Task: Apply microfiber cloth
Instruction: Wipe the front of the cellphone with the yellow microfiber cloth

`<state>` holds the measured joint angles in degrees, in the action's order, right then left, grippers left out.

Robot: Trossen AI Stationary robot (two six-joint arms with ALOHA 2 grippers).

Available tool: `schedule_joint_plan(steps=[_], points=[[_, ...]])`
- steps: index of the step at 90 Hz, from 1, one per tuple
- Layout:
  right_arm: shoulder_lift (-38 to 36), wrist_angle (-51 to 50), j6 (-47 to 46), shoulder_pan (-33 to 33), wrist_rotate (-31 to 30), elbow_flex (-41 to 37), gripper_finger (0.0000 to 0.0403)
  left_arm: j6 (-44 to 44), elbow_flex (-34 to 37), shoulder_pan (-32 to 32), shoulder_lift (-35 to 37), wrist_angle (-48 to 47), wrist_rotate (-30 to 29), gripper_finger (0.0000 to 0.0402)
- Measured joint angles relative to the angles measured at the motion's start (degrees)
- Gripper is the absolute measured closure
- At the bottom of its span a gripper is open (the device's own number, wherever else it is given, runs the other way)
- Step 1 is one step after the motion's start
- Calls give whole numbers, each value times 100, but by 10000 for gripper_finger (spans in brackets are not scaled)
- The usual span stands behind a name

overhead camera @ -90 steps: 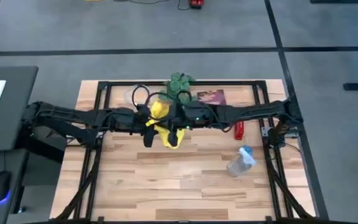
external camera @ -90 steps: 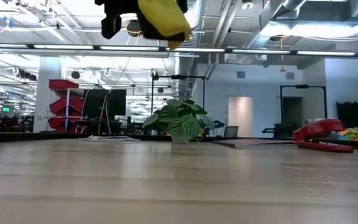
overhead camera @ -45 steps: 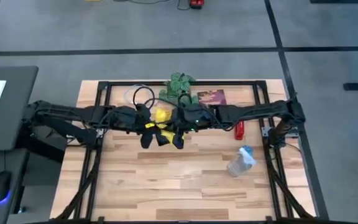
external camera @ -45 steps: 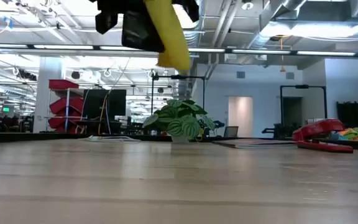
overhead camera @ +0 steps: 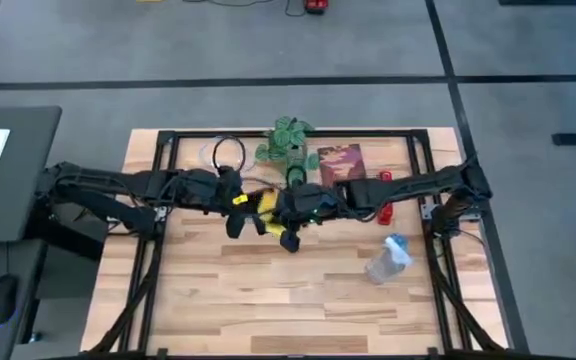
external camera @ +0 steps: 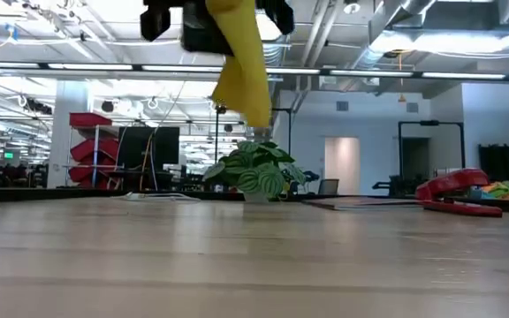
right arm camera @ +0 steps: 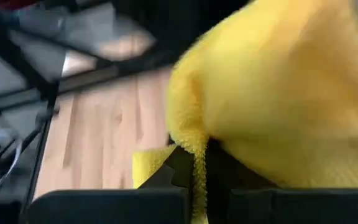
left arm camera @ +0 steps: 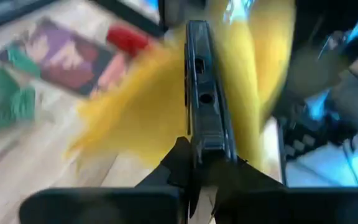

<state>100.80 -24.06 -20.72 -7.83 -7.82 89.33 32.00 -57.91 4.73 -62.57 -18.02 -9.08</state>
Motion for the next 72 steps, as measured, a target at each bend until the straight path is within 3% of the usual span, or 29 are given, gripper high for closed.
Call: schedule_joint_plan(steps=[18,33,51,72], points=[[-198,-82,-259,-77,1,7,403,16,11,-20,5,82,-60,391],[-171,492,-485,-39,-27,5,403,15,17,-22,9,421,-101,391],[-187,1123,-624,91,-489,12,403,-47,22,-26,11,619,-149,391],[-198,816,-945,275,-465,28,403,-47,40,-32,-10,667,-167,391]])
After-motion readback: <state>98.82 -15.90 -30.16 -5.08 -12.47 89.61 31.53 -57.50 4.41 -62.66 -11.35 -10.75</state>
